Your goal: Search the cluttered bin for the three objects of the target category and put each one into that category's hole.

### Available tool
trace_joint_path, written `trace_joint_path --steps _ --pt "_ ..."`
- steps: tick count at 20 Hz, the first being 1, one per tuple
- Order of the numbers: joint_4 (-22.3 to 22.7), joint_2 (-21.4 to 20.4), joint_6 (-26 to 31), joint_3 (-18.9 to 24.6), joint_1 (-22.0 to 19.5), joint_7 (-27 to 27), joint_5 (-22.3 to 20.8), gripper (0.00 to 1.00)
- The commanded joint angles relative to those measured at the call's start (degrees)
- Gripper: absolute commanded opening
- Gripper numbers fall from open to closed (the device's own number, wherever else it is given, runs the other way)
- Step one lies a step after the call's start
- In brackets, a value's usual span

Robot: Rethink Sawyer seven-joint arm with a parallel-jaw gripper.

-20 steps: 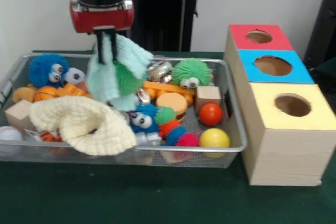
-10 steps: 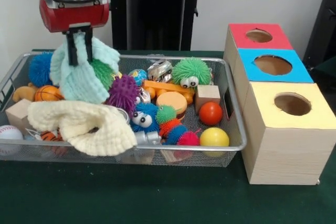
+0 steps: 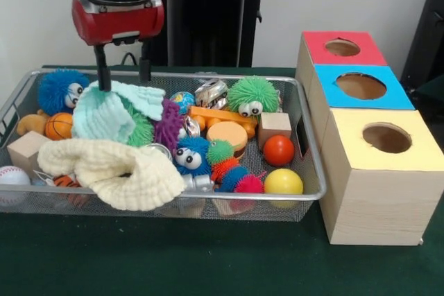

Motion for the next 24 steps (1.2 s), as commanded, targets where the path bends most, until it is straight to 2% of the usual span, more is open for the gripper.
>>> trace_joint_path --steps 1,6,11,14,20,24 --pt "2.8 -0.6 5.1 -1.0 4.3 5.8 2.0 1.0" --pt "5.3 -1.5 1.1 -3.1 7.3 10.6 2.7 1.0" --pt "7.7 -1.7 -1.3 -5.5 10.6 16.1 5.8 1.0" --pt "9.5 -1.2 -4.7 -7.0 12.4 17.8 5.6 1.0" --pt "12.6 -0.6 -13.0 -8.6 12.7 16.7 4.5 1.0" --pt "10.1 -0.8 -17.4 -11.8 14.3 13.9 -1.1 1.0"
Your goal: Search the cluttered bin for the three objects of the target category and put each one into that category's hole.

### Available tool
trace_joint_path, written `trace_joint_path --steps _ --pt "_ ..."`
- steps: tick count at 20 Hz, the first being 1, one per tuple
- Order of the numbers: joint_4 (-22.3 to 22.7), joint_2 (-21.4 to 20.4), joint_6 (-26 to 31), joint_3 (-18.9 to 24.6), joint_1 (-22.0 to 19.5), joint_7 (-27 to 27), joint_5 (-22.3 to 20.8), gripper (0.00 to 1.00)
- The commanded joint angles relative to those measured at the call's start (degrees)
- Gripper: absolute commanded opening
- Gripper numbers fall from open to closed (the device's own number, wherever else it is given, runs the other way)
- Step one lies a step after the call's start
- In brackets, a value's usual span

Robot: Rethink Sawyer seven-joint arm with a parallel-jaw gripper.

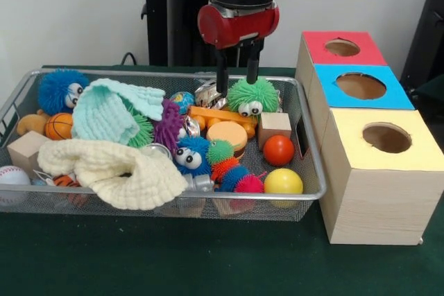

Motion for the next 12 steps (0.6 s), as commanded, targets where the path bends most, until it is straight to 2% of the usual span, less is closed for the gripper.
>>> trace_joint_path --steps 1,5,12 --pt "2.5 1.0 -8.3 -6.5 0.5 10.4 -5.9 1.0" --pt "0.7 2.2 -9.9 -6.0 -0.8 7.1 -5.7 1.0" --pt "-0.7 2.4 -9.2 -5.5 -2.0 4.6 -4.6 1.0"
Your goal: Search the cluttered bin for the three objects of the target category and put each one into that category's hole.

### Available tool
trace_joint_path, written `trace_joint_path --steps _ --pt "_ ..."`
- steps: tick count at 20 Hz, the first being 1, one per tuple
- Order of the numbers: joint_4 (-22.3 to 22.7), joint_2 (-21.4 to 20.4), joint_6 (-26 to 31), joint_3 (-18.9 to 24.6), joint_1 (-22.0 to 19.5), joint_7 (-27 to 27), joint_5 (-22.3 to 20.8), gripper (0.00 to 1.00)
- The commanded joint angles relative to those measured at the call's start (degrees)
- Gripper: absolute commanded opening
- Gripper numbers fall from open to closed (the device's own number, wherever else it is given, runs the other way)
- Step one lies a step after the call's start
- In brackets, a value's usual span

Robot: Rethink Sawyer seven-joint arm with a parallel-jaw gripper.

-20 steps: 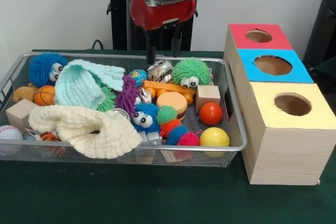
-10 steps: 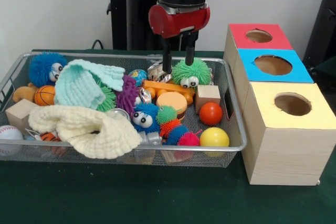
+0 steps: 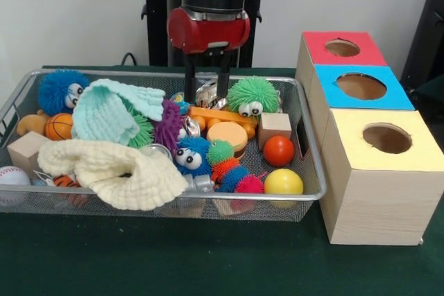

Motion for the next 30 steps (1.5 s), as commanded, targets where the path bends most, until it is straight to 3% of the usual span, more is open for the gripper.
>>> trace_joint_path --steps 1,10,22,25,27,30 --pt "-0.8 2.0 0.0 -0.7 -2.0 4.1 -1.9 1.0" --pt "-1.6 0.1 2.9 2.7 -5.3 -0.5 -0.7 1.0" --pt "-7.9 1.7 9.5 7.9 -10.6 -7.8 0.6 1.0" --pt "-8.5 1.8 12.3 6.8 -9.8 -5.7 0.9 1.0" --pt "-9.0 2.5 18.4 4.7 -8.3 -1.6 3.4 1.0" --pt "-6.2 2.5 20.0 3.3 -6.7 3.8 6.1 1.0"
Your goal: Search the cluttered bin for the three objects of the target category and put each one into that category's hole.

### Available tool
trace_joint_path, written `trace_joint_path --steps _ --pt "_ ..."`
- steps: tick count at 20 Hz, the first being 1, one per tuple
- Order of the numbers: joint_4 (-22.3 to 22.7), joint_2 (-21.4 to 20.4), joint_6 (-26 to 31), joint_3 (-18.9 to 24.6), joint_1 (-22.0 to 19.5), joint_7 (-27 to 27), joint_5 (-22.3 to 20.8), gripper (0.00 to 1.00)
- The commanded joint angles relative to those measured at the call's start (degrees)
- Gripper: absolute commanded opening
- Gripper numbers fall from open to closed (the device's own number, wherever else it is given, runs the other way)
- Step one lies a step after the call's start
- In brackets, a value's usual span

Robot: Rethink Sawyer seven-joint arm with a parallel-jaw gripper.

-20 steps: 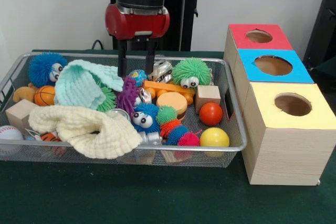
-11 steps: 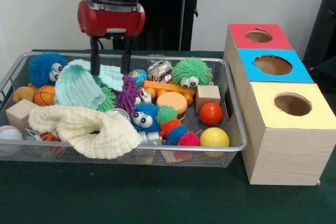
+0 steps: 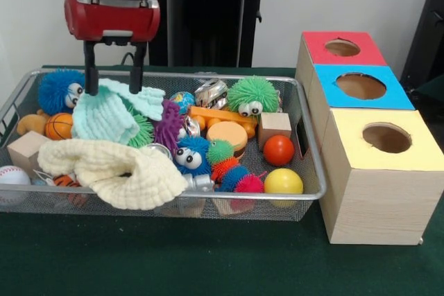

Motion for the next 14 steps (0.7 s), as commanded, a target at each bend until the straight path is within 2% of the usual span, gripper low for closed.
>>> trace_joint_path --steps 1,7,14 --pt "0.8 2.5 13.3 0.8 2.8 4.9 4.9 1.0" --pt "7.1 1.6 8.4 -2.6 6.5 14.1 7.7 1.0" --pt "17.7 -1.0 0.2 -5.4 8.9 18.2 11.5 1.0"
